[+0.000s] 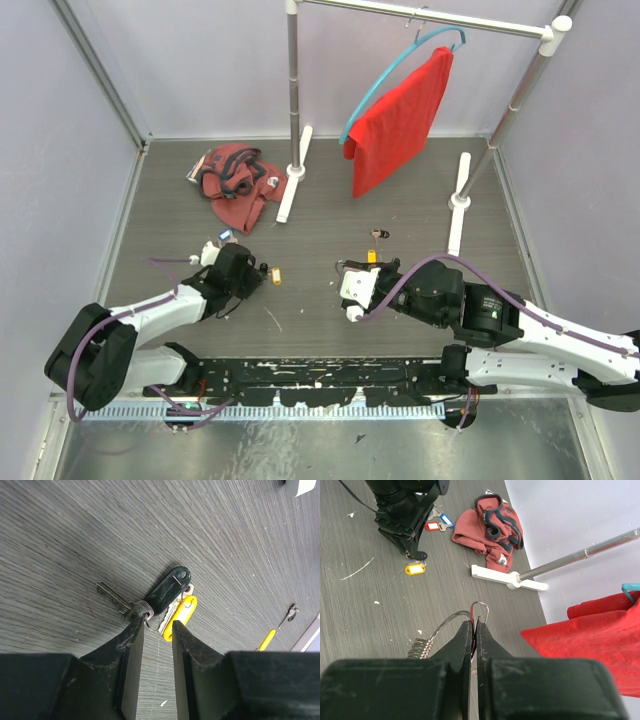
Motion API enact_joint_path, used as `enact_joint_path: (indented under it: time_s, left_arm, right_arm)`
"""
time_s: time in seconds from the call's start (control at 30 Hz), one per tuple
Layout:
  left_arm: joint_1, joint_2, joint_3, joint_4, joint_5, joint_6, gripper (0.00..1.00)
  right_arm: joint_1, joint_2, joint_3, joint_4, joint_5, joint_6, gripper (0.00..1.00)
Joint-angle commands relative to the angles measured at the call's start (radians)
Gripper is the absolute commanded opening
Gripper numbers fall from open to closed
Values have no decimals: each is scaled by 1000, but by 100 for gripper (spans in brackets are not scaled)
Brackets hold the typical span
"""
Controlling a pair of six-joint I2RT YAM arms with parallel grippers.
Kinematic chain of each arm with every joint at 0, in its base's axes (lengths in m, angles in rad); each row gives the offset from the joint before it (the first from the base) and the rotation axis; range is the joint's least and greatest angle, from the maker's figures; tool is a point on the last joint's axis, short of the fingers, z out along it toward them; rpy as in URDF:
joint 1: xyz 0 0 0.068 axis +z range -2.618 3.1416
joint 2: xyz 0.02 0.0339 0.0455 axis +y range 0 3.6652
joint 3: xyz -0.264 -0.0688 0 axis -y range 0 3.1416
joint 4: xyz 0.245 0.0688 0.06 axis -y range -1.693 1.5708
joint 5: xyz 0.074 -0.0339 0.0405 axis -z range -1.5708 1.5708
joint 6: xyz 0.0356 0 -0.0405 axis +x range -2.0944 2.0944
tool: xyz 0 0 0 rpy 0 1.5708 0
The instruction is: Put the keys on the keyring
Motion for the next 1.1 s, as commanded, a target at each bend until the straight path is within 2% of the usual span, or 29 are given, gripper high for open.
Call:
enact_joint_path:
  time_s: [0.0, 0.6, 1.07]
  left_arm:
    - [6, 5, 3, 27, -15, 1, 35]
    - [8, 29, 6, 57, 3, -9, 31]
    - [13, 64, -6, 55, 4, -23, 13]
  right_arm:
    - [3, -19, 10, 37, 20, 6, 1]
    - [3, -24, 11, 29, 24, 4, 1]
    - [3, -29, 9, 28, 26, 1, 1]
